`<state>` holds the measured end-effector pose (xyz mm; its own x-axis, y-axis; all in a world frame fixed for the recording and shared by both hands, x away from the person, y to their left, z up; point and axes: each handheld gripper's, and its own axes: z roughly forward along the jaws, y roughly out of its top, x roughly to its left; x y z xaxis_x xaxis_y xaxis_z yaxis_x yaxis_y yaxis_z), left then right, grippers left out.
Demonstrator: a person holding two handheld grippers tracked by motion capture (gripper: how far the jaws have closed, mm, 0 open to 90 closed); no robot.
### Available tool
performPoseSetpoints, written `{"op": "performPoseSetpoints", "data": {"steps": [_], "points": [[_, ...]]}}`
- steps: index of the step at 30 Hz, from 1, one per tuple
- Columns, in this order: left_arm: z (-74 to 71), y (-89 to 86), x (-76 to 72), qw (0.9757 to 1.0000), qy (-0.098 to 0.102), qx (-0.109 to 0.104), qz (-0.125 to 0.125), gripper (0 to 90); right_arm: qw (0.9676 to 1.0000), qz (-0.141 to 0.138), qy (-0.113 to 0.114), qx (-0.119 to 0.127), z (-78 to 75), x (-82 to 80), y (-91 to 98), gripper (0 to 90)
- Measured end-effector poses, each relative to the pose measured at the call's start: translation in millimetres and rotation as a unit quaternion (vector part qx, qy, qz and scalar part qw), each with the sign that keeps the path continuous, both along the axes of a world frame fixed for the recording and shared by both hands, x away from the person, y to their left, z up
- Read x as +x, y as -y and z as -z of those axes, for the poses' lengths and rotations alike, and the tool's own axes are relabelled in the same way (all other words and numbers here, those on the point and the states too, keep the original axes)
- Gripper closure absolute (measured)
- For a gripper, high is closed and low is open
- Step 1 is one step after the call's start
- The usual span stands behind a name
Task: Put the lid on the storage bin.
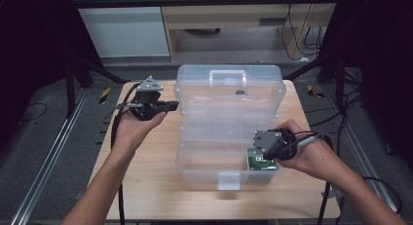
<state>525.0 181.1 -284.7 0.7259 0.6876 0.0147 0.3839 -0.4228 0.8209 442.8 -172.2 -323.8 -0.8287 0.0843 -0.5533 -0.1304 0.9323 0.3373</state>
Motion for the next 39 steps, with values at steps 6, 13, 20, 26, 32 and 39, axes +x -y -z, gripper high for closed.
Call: {"op": "performPoseSetpoints", "data": {"steps": [6, 13, 20, 26, 32, 39], "points": [[1.7, 0.3, 6.5, 0.9997, -0.014, -0.020, -0.002, 90.0, 1.0000, -0.001, 0.000, 0.000, 0.8, -0.8, 0.2, 81.5], [-0.9, 3.9, 8.7, 0.9997, -0.013, -0.020, 0.000, 90.0, 1.0000, -0.001, -0.001, 0.000, 1.1, -1.2, 0.2, 81.5], [-4.4, 4.2, 8.0, 0.9997, -0.013, -0.020, -0.003, 90.0, 1.0000, -0.001, -0.002, -0.001, 2.2, -3.0, 0.7, 81.5], [-5.6, 1.3, 7.3, 0.9995, -0.013, -0.028, -0.009, 90.0, 1.0000, -0.002, -0.005, -0.003, 2.8, -3.6, -0.2, 81.5], [-4.1, 1.3, 4.3, 0.9994, -0.013, -0.031, -0.008, 90.0, 1.0000, -0.002, -0.005, -0.004, 4.5, -5.8, 0.3, 81.3], [0.6, 0.3, -1.9, 0.9994, -0.013, -0.032, -0.004, 90.0, 1.0000, -0.005, -0.006, -0.005, 6.2, -7.6, 0.1, 80.8]]}}
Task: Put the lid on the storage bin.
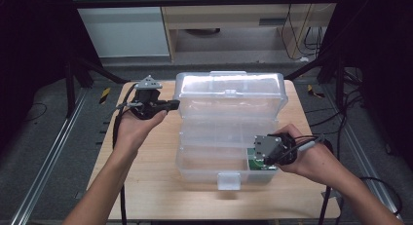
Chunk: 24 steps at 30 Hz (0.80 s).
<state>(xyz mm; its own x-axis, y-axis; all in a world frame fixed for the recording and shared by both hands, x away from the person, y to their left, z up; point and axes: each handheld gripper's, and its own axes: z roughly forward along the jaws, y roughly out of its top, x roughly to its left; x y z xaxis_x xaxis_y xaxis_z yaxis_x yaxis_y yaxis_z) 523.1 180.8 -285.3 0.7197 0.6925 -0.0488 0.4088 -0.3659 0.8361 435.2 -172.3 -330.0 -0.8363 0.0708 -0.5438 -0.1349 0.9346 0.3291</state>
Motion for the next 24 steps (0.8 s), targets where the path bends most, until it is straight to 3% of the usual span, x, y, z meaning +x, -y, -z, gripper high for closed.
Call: {"op": "performPoseSetpoints", "data": {"steps": [11, 20, 24], "points": [[3.8, -1.0, -11.4, 0.9999, 0.003, -0.007, 0.008, 89.9, 0.9999, 0.005, -0.007, 0.014, 0.2, -0.9, 1.0, 74.2], [7.4, 1.0, -20.3, 0.9998, 0.008, -0.014, 0.015, 89.9, 0.9986, 0.024, -0.012, 0.045, -6.8, -3.2, 7.2, 63.6], [11.3, 0.2, -24.8, 0.9998, 0.007, -0.010, 0.015, 89.9, 0.9966, 0.037, -0.018, 0.072, -9.9, -6.5, 12.9, 56.7]]}}
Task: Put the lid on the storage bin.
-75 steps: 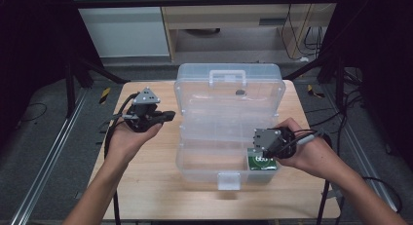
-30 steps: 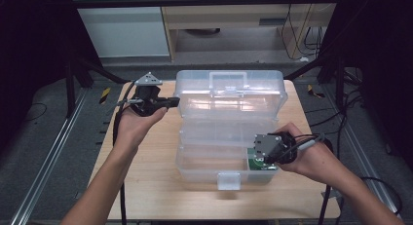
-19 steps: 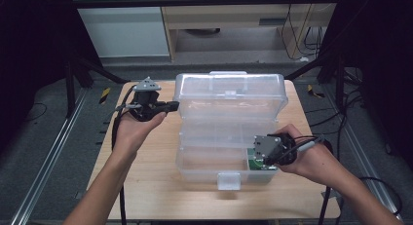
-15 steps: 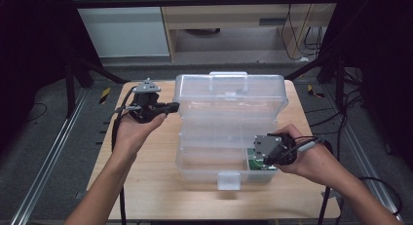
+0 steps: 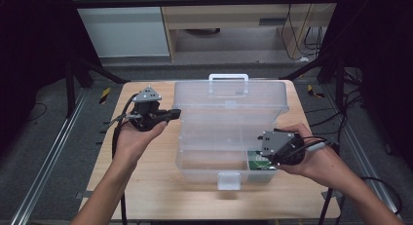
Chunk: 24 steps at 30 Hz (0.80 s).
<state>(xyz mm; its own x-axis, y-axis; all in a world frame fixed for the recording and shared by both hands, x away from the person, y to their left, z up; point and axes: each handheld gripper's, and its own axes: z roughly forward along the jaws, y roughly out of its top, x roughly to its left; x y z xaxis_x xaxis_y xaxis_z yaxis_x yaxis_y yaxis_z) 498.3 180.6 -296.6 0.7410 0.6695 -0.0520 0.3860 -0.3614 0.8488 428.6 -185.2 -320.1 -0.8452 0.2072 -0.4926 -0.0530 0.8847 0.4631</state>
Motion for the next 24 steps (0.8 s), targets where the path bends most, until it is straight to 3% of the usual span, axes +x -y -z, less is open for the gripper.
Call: {"op": "performPoseSetpoints", "data": {"steps": [6, 7, 12, 14, 24], "points": [[6.2, -2.8, -5.4, 1.0000, 0.001, -0.002, 0.007, 89.9, 0.9993, 0.021, 0.003, 0.030, -2.6, -4.2, 7.8, 52.7], [6.6, -3.1, -7.5, 1.0000, -0.007, -0.002, 0.003, 89.9, 0.9992, 0.023, 0.003, 0.033, -3.1, -5.4, 8.8, 52.2], [9.3, -3.8, -9.3, 1.0000, 0.000, -0.001, 0.009, 89.9, 0.9989, 0.028, 0.007, 0.036, -3.3, -8.5, 12.5, 49.8], [11.2, -4.3, -12.9, 0.9999, -0.010, -0.002, 0.009, 89.9, 0.9986, 0.036, 0.008, 0.038, -3.0, -9.1, 16.1, 49.5], [18.5, -5.2, -21.4, 0.9999, -0.011, 0.001, 0.013, 89.9, 0.9953, 0.072, 0.007, 0.065, 2.6, -11.6, 30.6, 49.3]]}}
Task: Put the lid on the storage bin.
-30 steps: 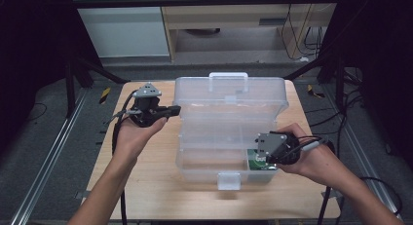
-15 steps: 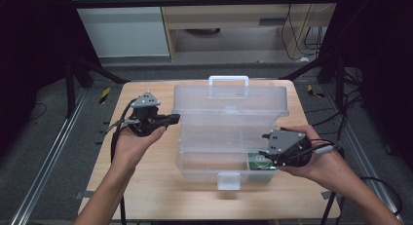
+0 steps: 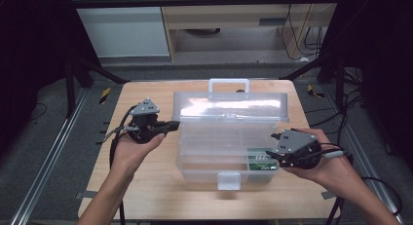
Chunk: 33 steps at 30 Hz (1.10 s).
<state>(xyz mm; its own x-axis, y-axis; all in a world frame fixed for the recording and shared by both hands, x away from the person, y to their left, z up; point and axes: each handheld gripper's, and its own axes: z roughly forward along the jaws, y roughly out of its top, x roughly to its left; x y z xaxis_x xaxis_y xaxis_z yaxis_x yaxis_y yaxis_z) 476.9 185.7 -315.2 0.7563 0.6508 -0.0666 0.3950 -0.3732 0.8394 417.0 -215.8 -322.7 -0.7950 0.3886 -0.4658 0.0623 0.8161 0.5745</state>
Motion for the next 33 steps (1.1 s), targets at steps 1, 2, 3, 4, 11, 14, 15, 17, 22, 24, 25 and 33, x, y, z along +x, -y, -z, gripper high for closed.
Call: {"op": "performPoseSetpoints", "data": {"steps": [1, 2, 3, 4, 11, 14, 15, 17, 22, 24, 25, 33], "points": [[3.0, 0.7, -2.8, 1.0000, 0.002, 0.000, -0.001, 89.9, 0.9998, 0.015, 0.006, 0.011, 1.1, -1.4, 5.1, 49.8], [3.0, 0.7, -2.8, 1.0000, 0.002, 0.000, -0.001, 90.0, 0.9998, 0.015, 0.006, 0.011, 1.1, -1.4, 5.1, 49.8], [5.6, 0.9, -5.2, 1.0000, 0.003, 0.002, -0.001, 89.9, 0.9994, 0.026, 0.008, 0.020, 2.1, -3.4, 9.9, 49.8], [6.8, 0.8, -6.4, 1.0000, 0.003, 0.003, 0.000, 89.9, 0.9992, 0.030, 0.009, 0.023, 2.8, -4.2, 12.3, 49.8], [13.6, -1.4, -12.0, 1.0000, 0.001, 0.000, 0.001, 90.0, 0.9982, 0.050, 0.007, 0.032, 7.8, -9.2, 25.9, 49.7], [15.5, -2.0, -13.4, 1.0000, -0.001, -0.002, 0.002, 90.0, 0.9979, 0.056, 0.009, 0.033, 9.1, -10.0, 29.1, 49.6], [16.7, -2.3, -14.2, 1.0000, -0.001, -0.003, 0.002, 90.0, 0.9977, 0.058, 0.009, 0.034, 9.5, -10.7, 30.7, 49.5], [21.2, -3.0, -16.9, 1.0000, -0.003, -0.003, 0.001, 90.0, 0.9971, 0.065, 0.010, 0.038, 10.8, -12.2, 36.1, 49.5], [27.4, -4.7, -19.9, 1.0000, -0.005, -0.002, 0.001, 90.0, 0.9962, 0.078, 0.011, 0.038, 15.3, -14.1, 43.4, 49.4], [29.8, -5.2, -21.4, 1.0000, -0.006, 0.000, 0.001, 90.0, 0.9959, 0.082, 0.010, 0.036, 17.2, -14.1, 46.1, 49.1], [32.2, -5.4, -23.0, 1.0000, -0.006, 0.000, -0.002, 90.0, 0.9954, 0.088, 0.009, 0.036, 19.6, -13.5, 49.4, 48.9], [35.8, -7.0, -25.8, 1.0000, -0.002, 0.003, -0.005, 90.0, 0.9890, 0.141, 0.009, 0.046, 37.7, -5.4, 63.5, 46.5]]}}
